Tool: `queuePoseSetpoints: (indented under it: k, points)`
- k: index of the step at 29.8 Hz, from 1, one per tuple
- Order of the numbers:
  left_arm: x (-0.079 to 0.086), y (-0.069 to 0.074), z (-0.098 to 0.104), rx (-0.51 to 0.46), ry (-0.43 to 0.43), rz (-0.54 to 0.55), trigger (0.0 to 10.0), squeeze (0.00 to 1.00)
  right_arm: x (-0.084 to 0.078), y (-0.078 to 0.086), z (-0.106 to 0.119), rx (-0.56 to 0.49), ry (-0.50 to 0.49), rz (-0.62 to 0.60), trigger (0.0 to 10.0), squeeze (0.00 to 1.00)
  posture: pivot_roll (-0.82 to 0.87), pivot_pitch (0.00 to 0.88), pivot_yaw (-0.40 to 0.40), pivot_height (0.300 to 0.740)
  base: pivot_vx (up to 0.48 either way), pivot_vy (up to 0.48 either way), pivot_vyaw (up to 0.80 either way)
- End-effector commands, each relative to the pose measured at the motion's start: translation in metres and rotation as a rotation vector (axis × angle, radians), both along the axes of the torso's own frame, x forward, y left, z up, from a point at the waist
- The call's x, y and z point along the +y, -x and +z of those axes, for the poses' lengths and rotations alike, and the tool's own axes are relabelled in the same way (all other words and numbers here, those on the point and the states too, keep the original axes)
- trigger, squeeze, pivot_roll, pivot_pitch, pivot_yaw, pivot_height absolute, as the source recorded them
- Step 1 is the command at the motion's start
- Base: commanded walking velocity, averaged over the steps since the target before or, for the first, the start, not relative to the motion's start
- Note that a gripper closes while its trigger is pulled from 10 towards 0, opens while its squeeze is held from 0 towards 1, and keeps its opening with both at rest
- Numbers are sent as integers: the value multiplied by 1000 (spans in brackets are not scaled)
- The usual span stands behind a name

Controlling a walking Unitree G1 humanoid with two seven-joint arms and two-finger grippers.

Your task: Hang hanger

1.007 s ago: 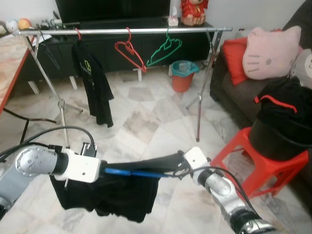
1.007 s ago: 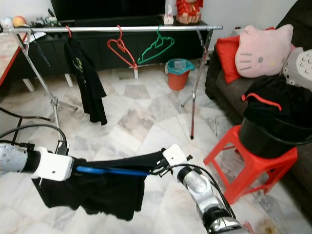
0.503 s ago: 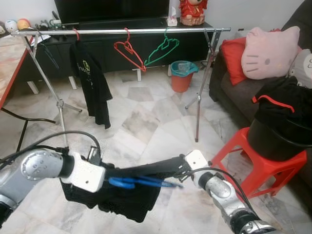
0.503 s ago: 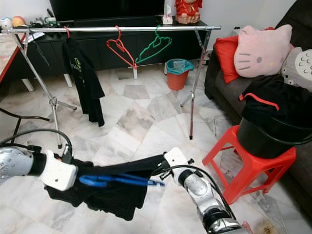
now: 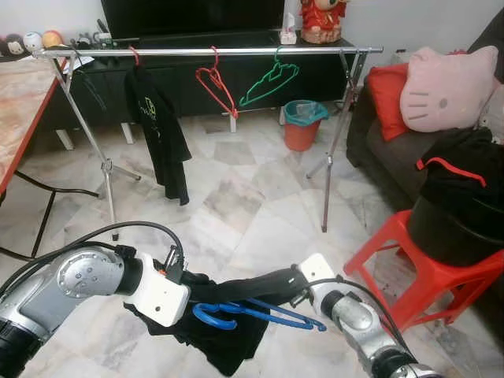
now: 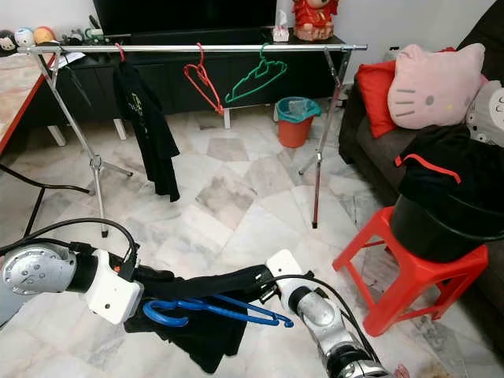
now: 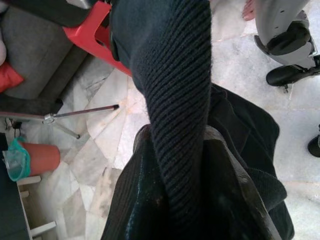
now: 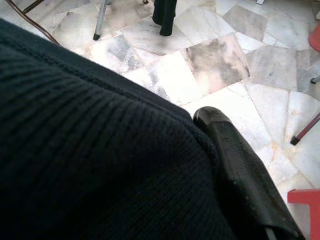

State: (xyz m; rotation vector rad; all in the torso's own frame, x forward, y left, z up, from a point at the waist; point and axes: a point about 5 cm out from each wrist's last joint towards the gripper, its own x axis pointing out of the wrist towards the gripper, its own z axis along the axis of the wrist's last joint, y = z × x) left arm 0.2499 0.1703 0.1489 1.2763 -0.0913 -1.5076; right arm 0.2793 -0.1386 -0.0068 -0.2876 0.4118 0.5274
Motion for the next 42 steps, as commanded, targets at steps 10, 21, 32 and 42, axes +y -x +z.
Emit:
queuePoseSetpoints:
  k: [10, 21, 32, 42]
  points:
    - [2, 1, -7, 5, -47, -12, 10000, 0, 1, 4, -3, 82, -56, 61, 10000, 1000, 55, 0, -35, 740, 0, 0, 0]
    - [8, -2, -19, 27, -58, 47, 10000, 0, 10, 26, -19, 275, 8, 341, 10000, 1000, 46, 0, -35, 740, 0, 0, 0]
    - [9, 0, -25, 41, -64, 45, 10000, 0, 6, 32, -22, 361, -31, 398, 10000, 1000, 46, 0, -34, 740, 0, 0, 0]
    - [16, 6, -40, 79, -136, 31, 10000, 0, -2, 26, -12, 372, -137, 404, 10000, 0, 43, 0, -34, 740, 0, 0, 0]
